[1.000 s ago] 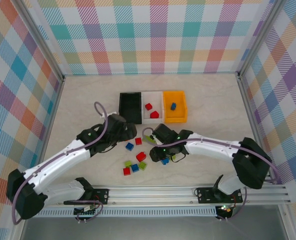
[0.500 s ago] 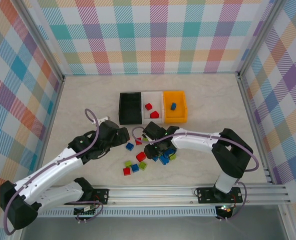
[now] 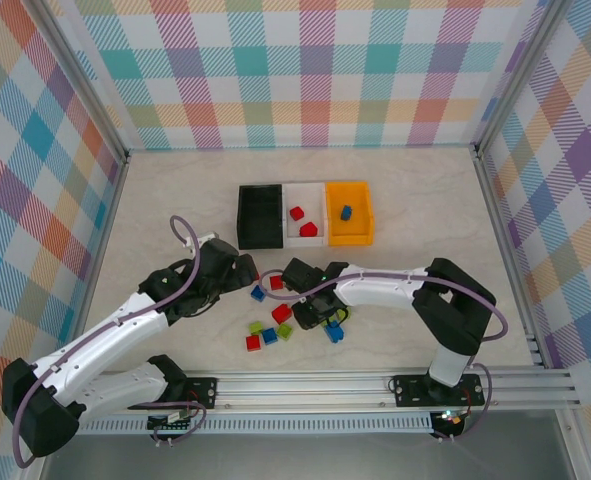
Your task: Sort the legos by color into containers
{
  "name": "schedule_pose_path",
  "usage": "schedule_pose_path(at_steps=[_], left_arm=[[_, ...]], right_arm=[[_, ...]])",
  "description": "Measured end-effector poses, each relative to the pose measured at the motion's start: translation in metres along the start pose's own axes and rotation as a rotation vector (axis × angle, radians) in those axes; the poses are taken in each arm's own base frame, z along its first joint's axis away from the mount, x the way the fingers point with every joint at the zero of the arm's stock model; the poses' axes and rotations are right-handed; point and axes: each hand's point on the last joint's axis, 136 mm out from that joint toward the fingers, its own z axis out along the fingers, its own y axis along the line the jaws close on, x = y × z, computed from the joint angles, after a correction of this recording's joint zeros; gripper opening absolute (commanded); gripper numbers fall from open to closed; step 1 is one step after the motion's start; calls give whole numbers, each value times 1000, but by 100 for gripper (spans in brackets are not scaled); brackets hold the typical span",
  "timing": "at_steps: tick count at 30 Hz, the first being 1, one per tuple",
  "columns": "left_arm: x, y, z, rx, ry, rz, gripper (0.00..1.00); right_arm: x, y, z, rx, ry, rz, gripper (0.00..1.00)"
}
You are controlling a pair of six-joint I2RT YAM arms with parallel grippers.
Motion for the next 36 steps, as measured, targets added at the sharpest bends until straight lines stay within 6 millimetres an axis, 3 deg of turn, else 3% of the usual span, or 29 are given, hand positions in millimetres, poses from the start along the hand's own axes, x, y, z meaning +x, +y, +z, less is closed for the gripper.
schedule_pose_path(at_steps=[6, 10, 12, 14, 17, 19, 22, 26, 28, 32, 36], left_arm=[[0, 0, 0, 2, 2, 2, 100], [1, -1, 0, 7, 9, 4, 100], [2, -2, 0, 9, 11, 3, 100], [2, -2, 1, 10, 15, 2, 100], [3, -1, 3, 4, 22, 4, 100], [4, -1, 4, -1, 26, 6, 100], [6, -2, 7, -3, 36, 8, 100], [10, -2, 11, -12, 54, 13, 100], [13, -1, 14, -18, 67, 15, 100], [18, 1, 22, -37, 92, 18, 100], [22, -1, 30, -38, 121, 19, 95]], right_arm=[[-11, -1, -16, 4, -64, 9, 18], [-36, -14, -64, -14, -214, 58, 16], [-54, -37, -90, -3, -299, 128, 16], [-76, -74, -113, 29, -380, 228, 16], [-104, -130, -130, 88, -445, 367, 16], [-122, -160, -127, 120, -449, 434, 16], [-142, -193, -101, 152, -407, 497, 17], [-153, -217, -57, 174, -322, 543, 19], [-154, -225, -45, 181, -294, 566, 23], [-158, -233, -42, 174, -283, 607, 48], [-169, -234, -54, 154, -322, 622, 56]])
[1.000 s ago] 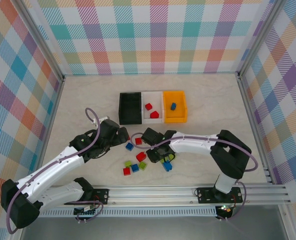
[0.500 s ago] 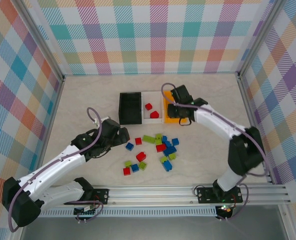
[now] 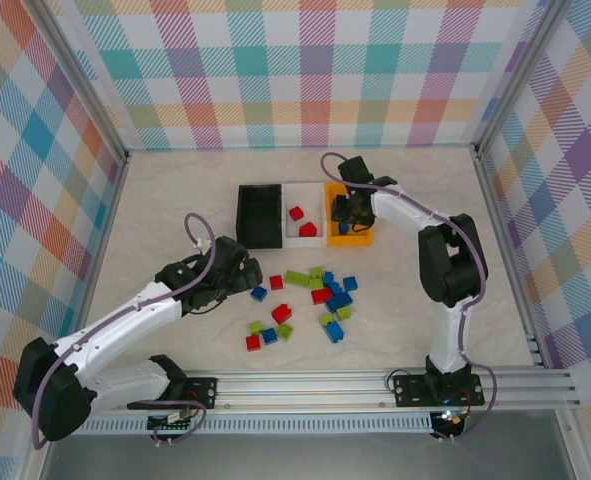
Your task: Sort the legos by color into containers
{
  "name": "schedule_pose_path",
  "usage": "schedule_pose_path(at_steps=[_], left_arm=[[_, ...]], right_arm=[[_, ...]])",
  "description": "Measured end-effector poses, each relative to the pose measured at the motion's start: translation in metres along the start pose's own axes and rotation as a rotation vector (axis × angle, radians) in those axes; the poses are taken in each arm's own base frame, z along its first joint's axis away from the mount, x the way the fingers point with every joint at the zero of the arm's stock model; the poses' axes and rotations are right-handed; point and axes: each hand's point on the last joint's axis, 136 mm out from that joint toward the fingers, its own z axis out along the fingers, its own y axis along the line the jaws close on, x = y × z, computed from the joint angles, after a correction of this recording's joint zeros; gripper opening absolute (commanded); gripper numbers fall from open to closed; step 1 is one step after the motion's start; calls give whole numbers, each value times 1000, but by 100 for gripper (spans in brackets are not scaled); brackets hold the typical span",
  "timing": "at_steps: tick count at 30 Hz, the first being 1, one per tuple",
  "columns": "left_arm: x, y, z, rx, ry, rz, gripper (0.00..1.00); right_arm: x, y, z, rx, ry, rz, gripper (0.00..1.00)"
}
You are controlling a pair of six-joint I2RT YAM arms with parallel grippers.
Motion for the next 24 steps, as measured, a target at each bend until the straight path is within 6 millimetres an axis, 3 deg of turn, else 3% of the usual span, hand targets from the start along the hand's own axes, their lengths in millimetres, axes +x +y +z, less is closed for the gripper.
schedule_pose_path(at_steps=[6, 11, 15, 19, 24], left_arm=[[14, -8, 23, -2, 82, 32, 85], [38, -18, 51, -34, 196, 113, 82], [54, -32, 66, -56, 251, 192, 77], [59, -28, 78, -108, 261, 231, 67], [66, -22, 97, -181, 296, 274, 58]], right_arm=[[4, 15, -38, -61, -52, -23, 57], [26, 25, -70, -122, -85, -50, 57], [46, 18, -70, -123, -65, -52, 56], [61, 10, -65, -109, -40, -43, 56], [60, 8, -69, -109, -56, -36, 56]])
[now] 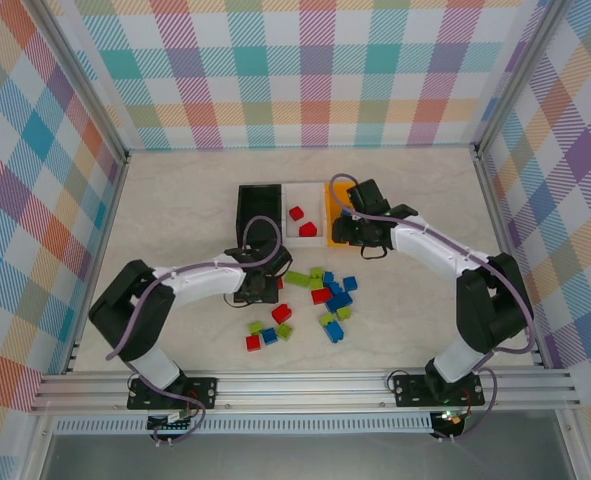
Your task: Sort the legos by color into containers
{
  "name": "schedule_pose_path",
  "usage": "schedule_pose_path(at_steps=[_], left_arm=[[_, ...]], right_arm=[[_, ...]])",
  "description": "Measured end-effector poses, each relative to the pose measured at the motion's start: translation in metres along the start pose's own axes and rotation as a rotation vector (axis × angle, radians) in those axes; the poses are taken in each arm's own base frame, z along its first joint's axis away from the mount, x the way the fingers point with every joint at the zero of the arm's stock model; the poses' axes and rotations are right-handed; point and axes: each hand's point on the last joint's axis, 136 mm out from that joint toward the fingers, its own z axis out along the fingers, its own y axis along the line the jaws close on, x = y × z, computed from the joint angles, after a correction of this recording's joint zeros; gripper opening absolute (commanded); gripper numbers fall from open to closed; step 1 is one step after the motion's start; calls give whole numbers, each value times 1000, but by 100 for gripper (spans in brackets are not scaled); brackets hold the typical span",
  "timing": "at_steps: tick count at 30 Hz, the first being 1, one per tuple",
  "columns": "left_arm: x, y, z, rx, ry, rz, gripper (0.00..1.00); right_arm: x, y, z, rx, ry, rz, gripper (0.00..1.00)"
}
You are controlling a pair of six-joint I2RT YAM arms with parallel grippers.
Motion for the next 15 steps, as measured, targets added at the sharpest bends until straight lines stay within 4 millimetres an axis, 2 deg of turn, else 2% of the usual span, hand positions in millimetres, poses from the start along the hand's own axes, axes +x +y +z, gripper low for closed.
schedule_pose_path(at_steps=[4, 8, 15], left_arm=[[-5, -3, 3, -17, 6, 8, 56], [-7, -5, 4, -23, 8, 21, 49], [-9, -6, 3, -23, 3, 31, 38]], right_arm=[[-5, 2, -7, -10, -25, 0, 56], [-10, 4, -15, -18, -49, 1, 55], [-11, 4, -17, -17, -54, 1, 55]])
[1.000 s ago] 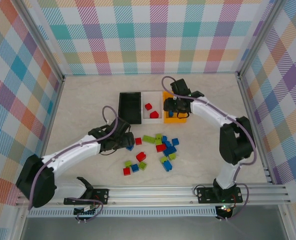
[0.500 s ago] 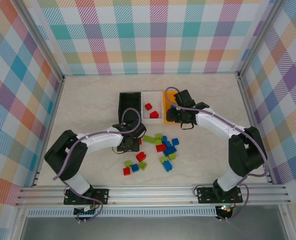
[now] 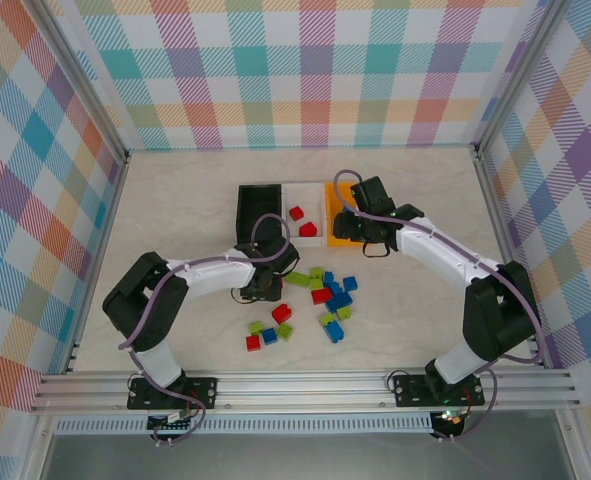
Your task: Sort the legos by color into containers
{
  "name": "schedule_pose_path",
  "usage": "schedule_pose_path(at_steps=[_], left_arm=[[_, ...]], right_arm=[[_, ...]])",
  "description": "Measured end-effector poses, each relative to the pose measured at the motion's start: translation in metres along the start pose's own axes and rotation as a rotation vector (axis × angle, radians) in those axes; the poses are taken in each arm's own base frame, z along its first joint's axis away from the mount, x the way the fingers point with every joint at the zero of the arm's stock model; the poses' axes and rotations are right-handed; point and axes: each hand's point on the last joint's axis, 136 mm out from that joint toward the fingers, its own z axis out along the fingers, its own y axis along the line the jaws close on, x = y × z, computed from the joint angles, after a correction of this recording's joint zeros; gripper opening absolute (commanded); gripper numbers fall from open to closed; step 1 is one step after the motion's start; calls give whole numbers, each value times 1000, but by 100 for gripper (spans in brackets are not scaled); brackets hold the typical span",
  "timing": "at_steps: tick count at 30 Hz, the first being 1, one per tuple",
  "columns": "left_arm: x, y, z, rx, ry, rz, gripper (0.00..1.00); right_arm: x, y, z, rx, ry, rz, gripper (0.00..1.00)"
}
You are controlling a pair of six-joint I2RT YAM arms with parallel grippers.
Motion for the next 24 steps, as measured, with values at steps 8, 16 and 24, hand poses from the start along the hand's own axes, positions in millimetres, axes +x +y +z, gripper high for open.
schedule_pose_path(at_steps=[8, 16, 24], left_arm=[[-4, -1, -13, -7, -23, 18, 34], [-72, -62, -98, 181, -210, 12, 33], [-171, -154, -129, 314, -357, 27, 33]], right_arm=[[2, -7, -6, 24, -19, 10, 55], [12, -41, -39, 74, -99, 81, 55], [33, -63, -54, 114, -116, 124, 55]])
